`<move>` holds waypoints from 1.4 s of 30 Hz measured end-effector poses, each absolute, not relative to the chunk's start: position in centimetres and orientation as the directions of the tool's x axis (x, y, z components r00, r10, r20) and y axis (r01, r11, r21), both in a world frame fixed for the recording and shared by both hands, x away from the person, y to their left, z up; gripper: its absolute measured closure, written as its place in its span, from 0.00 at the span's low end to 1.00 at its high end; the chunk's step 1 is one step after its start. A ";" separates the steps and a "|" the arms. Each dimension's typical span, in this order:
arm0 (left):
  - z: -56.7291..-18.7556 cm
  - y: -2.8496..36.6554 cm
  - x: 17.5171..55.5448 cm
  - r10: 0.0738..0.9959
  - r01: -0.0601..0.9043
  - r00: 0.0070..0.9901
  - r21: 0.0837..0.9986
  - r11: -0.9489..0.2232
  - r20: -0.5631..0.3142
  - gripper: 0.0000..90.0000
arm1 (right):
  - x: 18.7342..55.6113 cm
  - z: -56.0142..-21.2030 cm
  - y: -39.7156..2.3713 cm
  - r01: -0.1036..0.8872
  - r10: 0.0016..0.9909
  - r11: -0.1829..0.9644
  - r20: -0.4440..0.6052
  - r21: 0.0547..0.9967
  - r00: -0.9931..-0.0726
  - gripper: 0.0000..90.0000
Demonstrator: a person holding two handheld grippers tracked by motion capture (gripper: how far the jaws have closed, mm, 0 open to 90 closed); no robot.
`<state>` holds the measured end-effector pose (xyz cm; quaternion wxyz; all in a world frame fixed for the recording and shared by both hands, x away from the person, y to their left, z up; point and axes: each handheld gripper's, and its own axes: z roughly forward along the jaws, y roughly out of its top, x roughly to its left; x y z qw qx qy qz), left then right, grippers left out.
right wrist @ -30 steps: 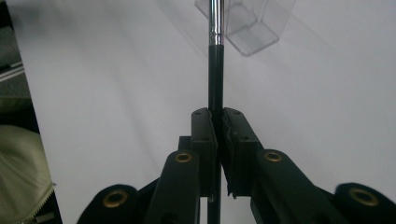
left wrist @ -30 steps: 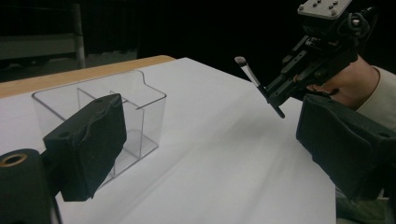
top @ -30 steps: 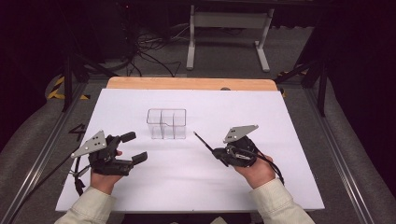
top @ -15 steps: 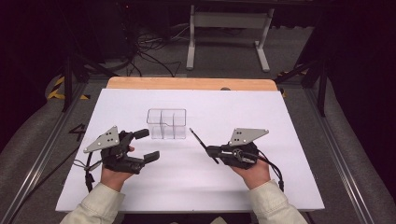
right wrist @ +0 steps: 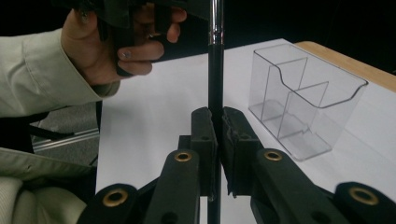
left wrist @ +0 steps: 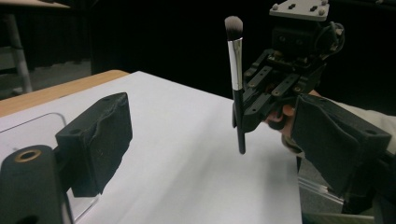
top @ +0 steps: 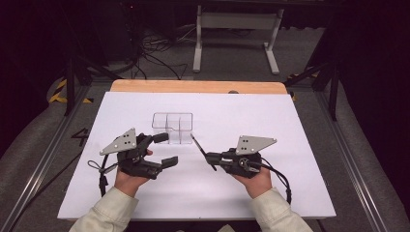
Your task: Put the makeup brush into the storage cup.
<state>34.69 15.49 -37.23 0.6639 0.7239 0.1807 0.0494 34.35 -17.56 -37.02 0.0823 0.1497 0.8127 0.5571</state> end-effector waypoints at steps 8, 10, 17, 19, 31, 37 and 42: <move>-37.1 14.2 34.9 0.288 0.196 0.942 0.979 -0.049 -0.174 0.22 | 34.2 -37.6 -17.2 0.115 0.323 0.295 0.014 0.949 -0.946 0.94; -37.0 13.9 34.9 0.273 0.197 0.946 0.979 -0.055 -0.175 0.24 | 34.1 -37.7 -17.1 0.112 0.319 0.282 0.017 0.953 -0.948 0.94; -36.8 12.8 34.9 0.259 0.192 0.951 0.979 -0.075 -0.166 0.32 | 34.1 -38.1 -16.7 0.109 0.317 0.262 0.021 0.959 -0.948 0.94; -36.8 12.7 34.9 0.254 0.193 0.953 0.978 -0.075 -0.169 0.34 | 34.1 -38.2 -16.7 0.108 0.317 0.251 0.024 0.962 -0.948 0.94; -37.2 11.1 34.9 0.233 0.205 0.956 0.974 -0.100 -0.178 0.59 | 33.9 -38.6 -16.1 0.101 0.299 0.256 0.020 0.961 -0.954 0.94; -37.6 10.9 35.0 0.200 0.231 0.957 0.968 -0.094 -0.209 0.75 | 33.8 -38.7 -15.9 0.099 0.298 0.260 0.018 0.961 -0.954 0.94; -37.7 11.0 35.0 0.211 0.240 0.953 0.967 -0.090 -0.217 0.89 | 33.7 -38.7 -15.8 0.091 0.290 0.262 0.012 0.961 -0.957 0.94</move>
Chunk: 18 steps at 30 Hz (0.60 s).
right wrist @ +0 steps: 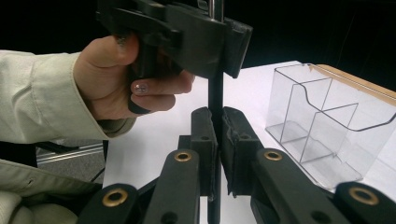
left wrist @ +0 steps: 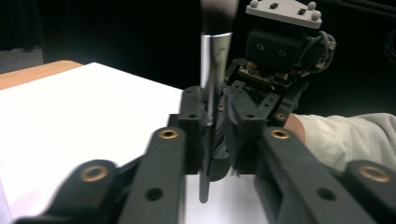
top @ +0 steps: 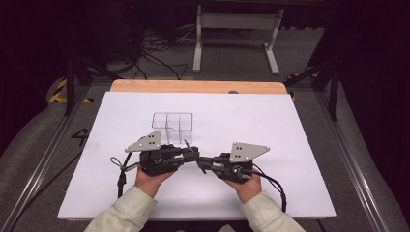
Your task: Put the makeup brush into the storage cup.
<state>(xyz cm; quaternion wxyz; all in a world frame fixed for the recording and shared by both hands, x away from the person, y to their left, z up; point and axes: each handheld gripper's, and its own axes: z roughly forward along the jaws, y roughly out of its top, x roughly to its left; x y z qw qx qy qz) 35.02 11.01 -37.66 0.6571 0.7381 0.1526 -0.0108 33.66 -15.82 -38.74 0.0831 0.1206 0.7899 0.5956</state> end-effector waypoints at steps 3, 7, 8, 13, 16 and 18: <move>-37.7 11.0 35.1 0.219 0.246 0.950 0.965 -0.092 -0.222 0.92 | 33.6 -38.7 -15.8 0.090 0.290 0.261 0.011 0.961 -0.957 0.94; -37.7 11.0 35.1 0.218 0.246 0.951 0.964 -0.098 -0.220 0.92 | 33.7 -38.8 -15.8 0.092 0.292 0.269 0.010 0.959 -0.956 0.93; -37.7 11.0 35.1 0.217 0.247 0.951 0.964 -0.099 -0.221 0.92 | 33.7 -38.8 -15.8 0.092 0.289 0.266 0.011 0.960 -0.957 0.93; -37.4 11.2 35.1 0.239 0.238 0.949 0.965 -0.113 -0.206 0.93 | 33.8 -38.6 -16.0 0.130 0.295 0.240 0.055 0.962 -0.954 0.71; -37.2 11.6 35.2 0.259 0.233 0.946 0.965 -0.123 -0.196 0.93 | 33.7 -38.4 -16.4 0.125 0.317 0.232 0.047 0.965 -0.947 0.61; -37.0 11.9 35.3 0.270 0.229 0.944 0.966 -0.122 -0.189 0.93 | 33.7 -38.2 -16.8 0.120 0.340 0.232 0.035 0.965 -0.940 0.54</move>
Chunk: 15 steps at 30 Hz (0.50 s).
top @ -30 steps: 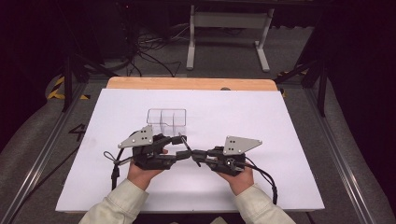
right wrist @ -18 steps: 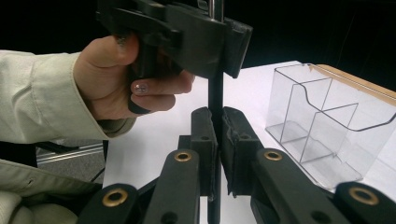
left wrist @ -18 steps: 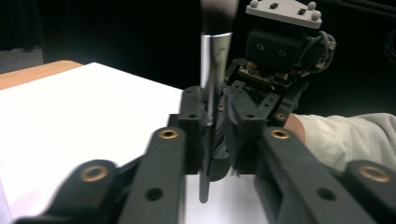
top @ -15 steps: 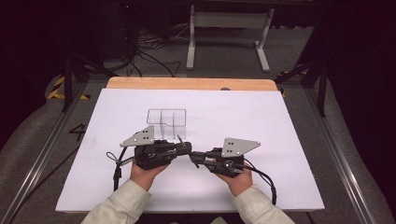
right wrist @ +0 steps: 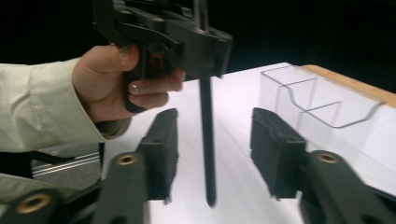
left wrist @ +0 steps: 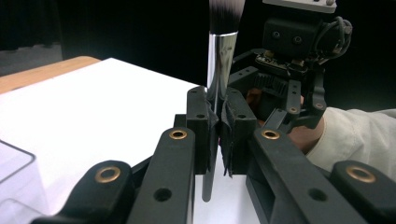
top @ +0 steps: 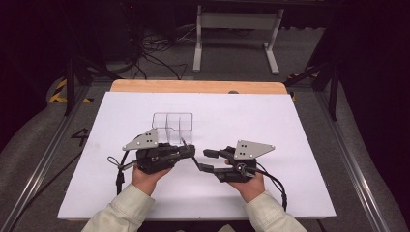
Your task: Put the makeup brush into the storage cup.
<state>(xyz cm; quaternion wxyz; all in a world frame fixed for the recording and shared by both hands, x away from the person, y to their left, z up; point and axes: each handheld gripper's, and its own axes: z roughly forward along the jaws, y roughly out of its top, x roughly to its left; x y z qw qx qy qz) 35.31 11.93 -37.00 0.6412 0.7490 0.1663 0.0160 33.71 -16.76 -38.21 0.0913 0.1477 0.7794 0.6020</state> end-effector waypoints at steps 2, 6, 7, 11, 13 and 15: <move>-36.8 12.2 35.4 0.281 0.224 0.942 0.966 -0.126 -0.182 0.93 | 33.9 -38.1 -17.2 0.130 0.332 0.217 0.052 0.968 -0.942 0.44; -36.3 12.8 35.4 0.310 0.210 0.937 0.968 -0.138 -0.159 0.93 | 34.0 -38.0 -17.9 0.138 0.345 0.212 0.058 0.967 -0.937 0.27; -36.3 12.8 35.4 0.310 0.210 0.937 0.968 -0.138 -0.159 0.93 | 34.0 -38.0 -17.9 0.138 0.345 0.212 0.058 0.967 -0.937 0.27; -35.7 13.1 35.6 0.348 0.209 0.926 0.966 -0.151 -0.146 0.93 | 33.9 -38.1 -18.7 0.144 0.395 0.238 0.040 0.961 -0.918 0.14; -35.5 13.3 35.8 0.364 0.211 0.921 0.964 -0.163 -0.141 0.93 | 33.9 -38.3 -19.3 0.156 0.420 0.240 0.043 0.958 -0.906 0.10; -35.3 13.4 35.9 0.367 0.206 0.921 0.964 -0.170 -0.132 0.93 | 33.9 -38.4 -19.7 0.166 0.434 0.238 0.048 0.957 -0.900 0.09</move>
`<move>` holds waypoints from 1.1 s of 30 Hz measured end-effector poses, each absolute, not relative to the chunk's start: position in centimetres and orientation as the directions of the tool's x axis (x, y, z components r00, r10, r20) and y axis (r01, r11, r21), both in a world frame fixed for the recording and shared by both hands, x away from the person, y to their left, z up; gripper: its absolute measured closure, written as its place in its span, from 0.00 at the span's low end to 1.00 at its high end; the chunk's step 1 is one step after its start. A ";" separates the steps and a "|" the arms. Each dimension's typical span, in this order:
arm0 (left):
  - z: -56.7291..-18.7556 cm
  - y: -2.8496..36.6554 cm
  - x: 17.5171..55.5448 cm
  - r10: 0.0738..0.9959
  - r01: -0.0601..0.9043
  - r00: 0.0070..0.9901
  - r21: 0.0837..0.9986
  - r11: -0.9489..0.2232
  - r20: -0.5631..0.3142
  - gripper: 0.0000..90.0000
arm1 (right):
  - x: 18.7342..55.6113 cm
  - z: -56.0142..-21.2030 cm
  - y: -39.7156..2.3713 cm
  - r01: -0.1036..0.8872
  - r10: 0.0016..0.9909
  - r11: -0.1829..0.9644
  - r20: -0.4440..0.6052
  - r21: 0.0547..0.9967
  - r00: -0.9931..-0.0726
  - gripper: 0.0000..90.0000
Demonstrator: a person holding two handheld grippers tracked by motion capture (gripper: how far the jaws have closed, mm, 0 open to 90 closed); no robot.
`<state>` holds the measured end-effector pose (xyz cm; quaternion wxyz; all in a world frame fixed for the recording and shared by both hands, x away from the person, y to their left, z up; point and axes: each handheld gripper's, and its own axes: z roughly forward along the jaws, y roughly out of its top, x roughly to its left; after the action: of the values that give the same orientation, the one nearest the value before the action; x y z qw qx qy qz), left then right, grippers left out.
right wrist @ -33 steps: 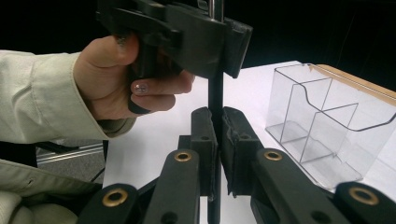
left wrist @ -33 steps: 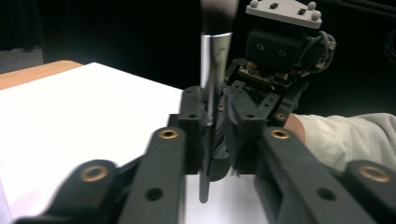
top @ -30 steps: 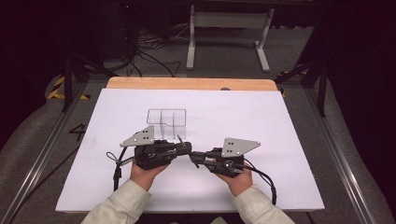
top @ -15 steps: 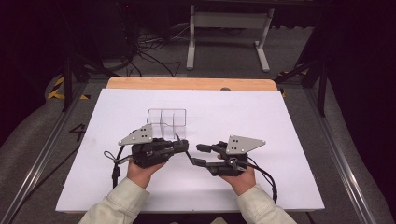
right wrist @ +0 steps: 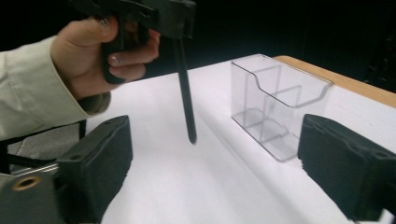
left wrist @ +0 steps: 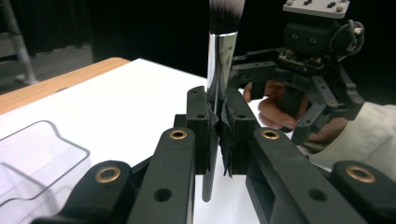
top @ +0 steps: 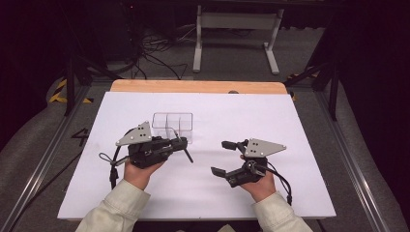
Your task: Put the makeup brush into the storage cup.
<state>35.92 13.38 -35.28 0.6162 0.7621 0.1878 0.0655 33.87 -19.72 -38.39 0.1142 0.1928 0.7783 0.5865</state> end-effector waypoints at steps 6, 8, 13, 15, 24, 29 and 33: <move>-34.5 13.8 36.6 0.399 0.223 0.908 0.955 -0.194 -0.130 0.93 | 33.5 -38.8 -21.5 0.166 0.504 0.222 0.033 0.961 -0.863 0.05; -34.3 13.9 36.9 0.409 0.233 0.902 0.952 -0.199 -0.135 0.93 | 33.5 -39.0 -22.0 0.170 0.521 0.213 0.035 0.962 -0.853 0.04; -33.8 14.1 37.8 0.427 0.238 0.896 0.945 -0.226 -0.124 0.93 | 33.3 -39.4 -23.4 0.172 0.557 0.199 0.033 0.965 -0.830 0.03; -33.5 14.3 38.2 0.431 0.239 0.895 0.941 -0.239 -0.118 0.93 | 33.3 -39.5 -23.8 0.173 0.567 0.195 0.033 0.966 -0.823 0.03; -32.3 15.0 39.0 0.445 0.249 0.889 0.929 -0.274 -0.107 0.93 | 33.1 -40.8 -25.3 0.179 0.621 0.206 0.013 0.962 -0.783 0.02; -31.7 15.2 39.4 0.456 0.252 0.884 0.925 -0.284 -0.102 0.93 | 33.0 -41.1 -25.9 0.185 0.635 0.204 0.014 0.961 -0.772 0.02; -31.4 15.3 39.9 0.463 0.250 0.881 0.924 -0.289 -0.094 0.93 | 33.0 -41.3 -26.5 0.191 0.644 0.200 0.019 0.961 -0.765 0.02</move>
<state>39.90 15.34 -31.45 0.5528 0.7969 0.2237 0.0962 33.00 -26.46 -41.31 0.1993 0.2791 0.7484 0.5677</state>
